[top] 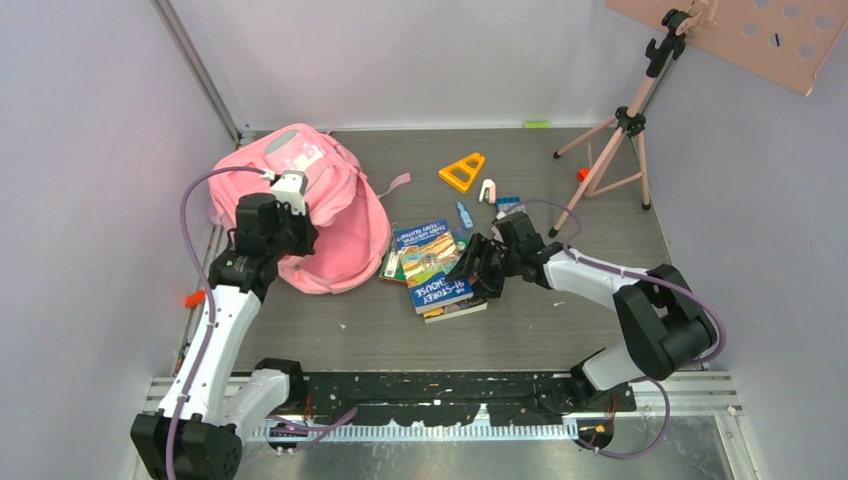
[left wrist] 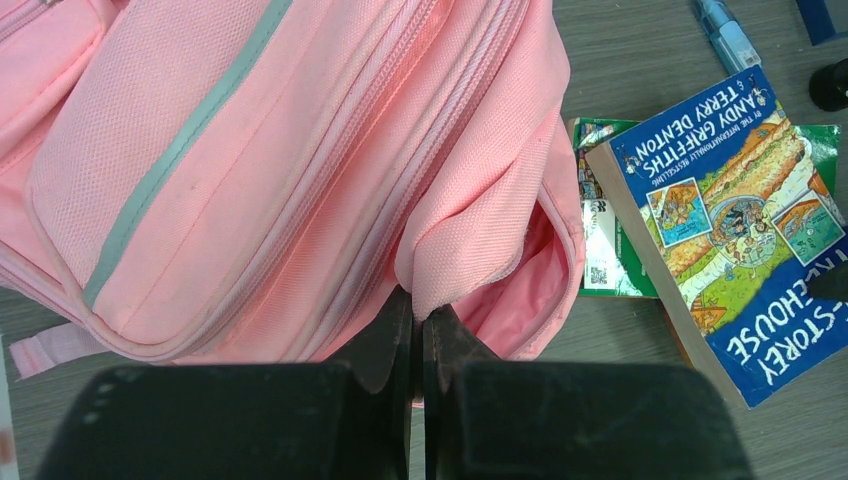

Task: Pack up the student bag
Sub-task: Pick up the book from the center of the board.

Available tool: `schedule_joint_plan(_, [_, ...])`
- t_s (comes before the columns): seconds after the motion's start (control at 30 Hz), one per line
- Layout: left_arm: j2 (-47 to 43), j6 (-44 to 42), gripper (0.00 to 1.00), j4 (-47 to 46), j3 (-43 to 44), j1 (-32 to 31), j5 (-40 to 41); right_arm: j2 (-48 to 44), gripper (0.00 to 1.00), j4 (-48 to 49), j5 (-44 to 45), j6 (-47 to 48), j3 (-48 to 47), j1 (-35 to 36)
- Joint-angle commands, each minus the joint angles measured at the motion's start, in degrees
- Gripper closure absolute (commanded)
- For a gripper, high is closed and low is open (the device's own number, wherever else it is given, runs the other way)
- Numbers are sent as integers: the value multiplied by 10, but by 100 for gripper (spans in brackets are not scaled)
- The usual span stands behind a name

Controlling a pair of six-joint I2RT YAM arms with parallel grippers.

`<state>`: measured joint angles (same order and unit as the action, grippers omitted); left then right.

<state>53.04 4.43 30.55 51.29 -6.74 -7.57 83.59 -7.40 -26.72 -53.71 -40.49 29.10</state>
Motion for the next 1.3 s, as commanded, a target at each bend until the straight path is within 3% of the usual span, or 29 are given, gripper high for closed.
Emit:
schedule_joint_plan(0.0, [-5,8,100,-37,18,-2,-18,19,32,38,-5,-21,3,11])
schedule_joint_plan(0.17, [-7,8,100,-37,17,-2,-19,29,43,23,15,-19,4,17])
schedule_joint_plan(0.27, [-8,8,100,-37,17,-2,-19,28,63,18,22,-22,5,17])
schedule_joint_plan(0.4, [-7,9,100,-38,17,-2,-20,14,78,0,36,-23,5,17])
schedule_joint_plan(0.9, [-17,8,100,-39,17,-2,-19,-131,87,-205,196,39,-64,17])
schedule_joint_plan(1.07, [-26,8,100,-44,15,-2,-30,-162,99,-212,170,64,-102,19])
schedule_joint_plan(1.27, [-42,7,100,-53,8,-3,-32,-185,99,-181,142,89,-175,55])
